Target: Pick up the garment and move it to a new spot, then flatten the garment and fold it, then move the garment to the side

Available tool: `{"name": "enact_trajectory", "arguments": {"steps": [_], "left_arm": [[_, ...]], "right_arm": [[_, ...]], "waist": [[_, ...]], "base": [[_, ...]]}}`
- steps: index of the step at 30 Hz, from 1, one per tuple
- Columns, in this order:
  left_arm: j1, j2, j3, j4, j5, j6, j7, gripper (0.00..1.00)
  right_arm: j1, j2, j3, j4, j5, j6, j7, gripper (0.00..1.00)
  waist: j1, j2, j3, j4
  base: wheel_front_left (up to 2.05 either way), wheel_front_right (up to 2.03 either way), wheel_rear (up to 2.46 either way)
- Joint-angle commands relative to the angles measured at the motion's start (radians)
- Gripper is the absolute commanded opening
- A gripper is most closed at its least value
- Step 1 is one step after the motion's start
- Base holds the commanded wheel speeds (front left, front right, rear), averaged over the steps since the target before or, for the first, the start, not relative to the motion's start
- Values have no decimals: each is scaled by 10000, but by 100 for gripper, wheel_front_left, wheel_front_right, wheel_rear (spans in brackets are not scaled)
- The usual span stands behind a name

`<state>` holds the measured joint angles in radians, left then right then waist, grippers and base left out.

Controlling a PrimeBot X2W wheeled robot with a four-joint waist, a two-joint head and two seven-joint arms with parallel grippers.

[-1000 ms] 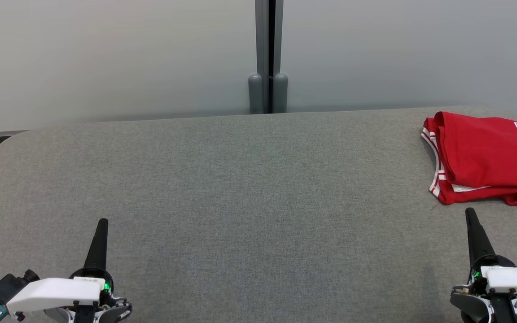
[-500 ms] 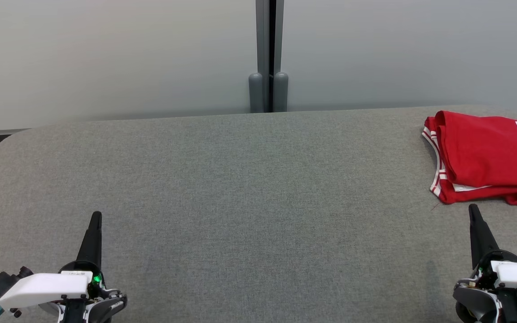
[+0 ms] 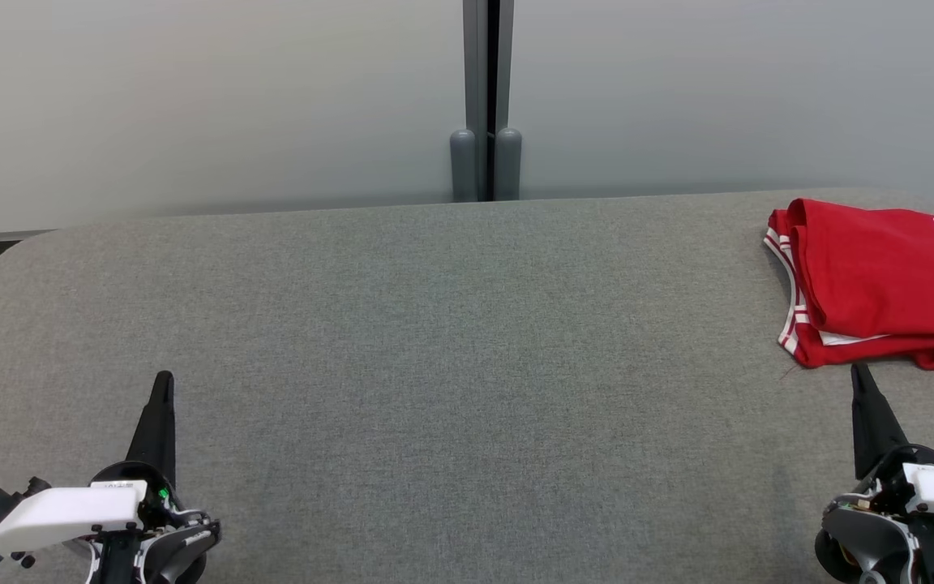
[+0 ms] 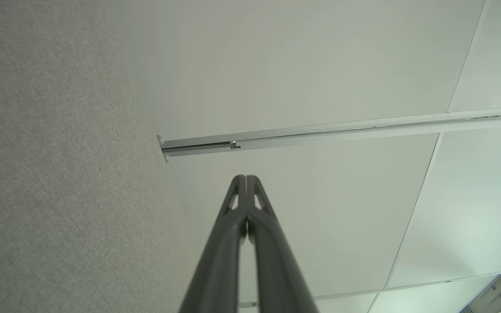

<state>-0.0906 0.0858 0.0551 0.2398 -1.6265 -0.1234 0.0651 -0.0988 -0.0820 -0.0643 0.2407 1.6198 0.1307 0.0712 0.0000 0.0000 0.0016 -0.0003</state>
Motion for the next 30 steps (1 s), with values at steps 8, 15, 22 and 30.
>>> {"name": "enact_trajectory", "arguments": {"steps": [8, 15, 22, 30], "left_arm": [[-238, 18, 134, 58, -268, -110, 120, 0], [-241, -8, 169, 61, -222, -110, 136, 0], [-245, -26, 203, 63, -187, -110, 169, 0], [-247, -56, 230, 66, -149, -110, 191, 0]], "right_arm": [[-123, 9, -99, 36, 301, 0, 127, 0], [-127, 28, -128, 39, 262, 0, 160, 0], [-131, 50, -154, 41, 228, 0, 178, 0], [-136, 69, -184, 43, 194, 0, 205, 0]], "waist": [[0, 0, 10, 3], [0, 0, 10, 3], [0, 0, 10, 3], [0, 0, 10, 3]], "base": [[0, 0, 0], [0, 0, 0], [0, 0, 0], [0, 0, 0]]}}
